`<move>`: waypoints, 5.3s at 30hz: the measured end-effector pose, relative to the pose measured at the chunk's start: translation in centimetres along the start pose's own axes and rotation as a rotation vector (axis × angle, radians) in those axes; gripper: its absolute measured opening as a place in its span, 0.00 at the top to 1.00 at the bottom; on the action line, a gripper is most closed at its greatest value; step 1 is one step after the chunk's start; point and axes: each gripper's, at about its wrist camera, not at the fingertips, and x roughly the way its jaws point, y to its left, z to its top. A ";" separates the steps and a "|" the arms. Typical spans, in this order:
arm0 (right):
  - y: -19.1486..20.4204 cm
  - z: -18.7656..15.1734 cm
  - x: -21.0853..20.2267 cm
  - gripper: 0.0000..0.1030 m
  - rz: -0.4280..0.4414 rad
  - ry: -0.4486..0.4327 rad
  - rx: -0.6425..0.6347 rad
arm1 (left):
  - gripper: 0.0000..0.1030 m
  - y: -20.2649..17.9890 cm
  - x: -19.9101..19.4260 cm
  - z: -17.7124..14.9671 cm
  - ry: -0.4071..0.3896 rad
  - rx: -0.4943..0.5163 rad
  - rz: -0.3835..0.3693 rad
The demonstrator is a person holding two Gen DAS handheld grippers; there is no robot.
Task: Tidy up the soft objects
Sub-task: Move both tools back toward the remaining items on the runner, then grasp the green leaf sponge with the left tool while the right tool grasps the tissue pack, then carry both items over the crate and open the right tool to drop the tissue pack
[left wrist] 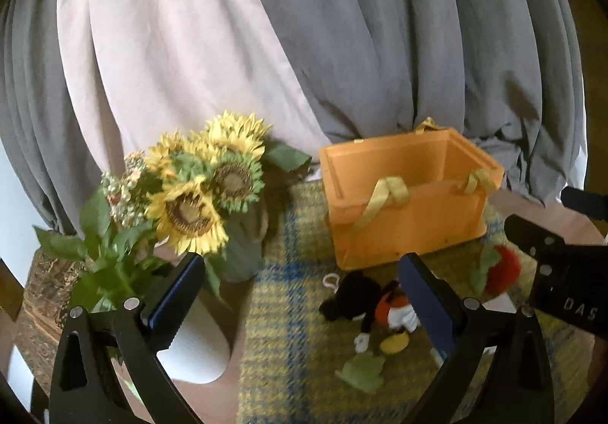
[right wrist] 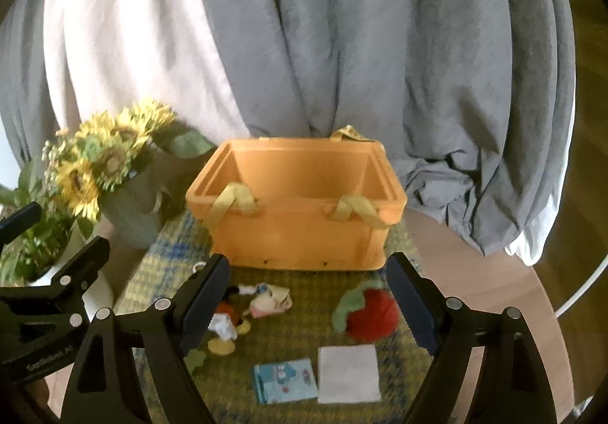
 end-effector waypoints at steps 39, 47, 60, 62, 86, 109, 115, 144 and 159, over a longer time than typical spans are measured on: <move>1.3 -10.1 7.8 0.17 0.092 0.425 -0.076 | 0.00 -3.4 6.1 -10.4 0.276 0.205 -0.159; 1.5 -11.3 9.5 0.17 0.095 0.475 -0.109 | 0.00 -4.5 7.9 -11.5 0.328 0.235 -0.189; 1.5 -12.2 11.6 0.18 0.121 0.534 -0.111 | 0.18 -5.8 10.8 -12.6 0.377 0.266 -0.243; 1.5 -12.3 11.8 0.19 0.122 0.537 -0.112 | 0.25 -5.9 11.1 -12.6 0.384 0.263 -0.256; 1.0 -12.6 10.5 0.29 0.144 0.478 -0.084 | 0.44 -4.3 9.0 -11.7 0.387 0.038 -0.256; -1.2 -6.0 5.0 0.29 0.123 0.217 0.025 | 0.44 -3.1 4.6 -4.0 0.203 -0.088 -0.254; -1.9 -3.9 3.9 0.29 0.129 0.148 0.049 | 0.44 -3.1 3.8 -1.5 0.134 -0.105 -0.263; -3.7 4.3 3.0 0.29 0.129 -0.068 0.068 | 0.44 -3.5 3.6 7.8 -0.086 -0.088 -0.243; -6.0 8.4 7.5 0.29 0.112 -0.046 0.128 | 0.44 -4.0 6.2 12.1 -0.132 -0.061 -0.215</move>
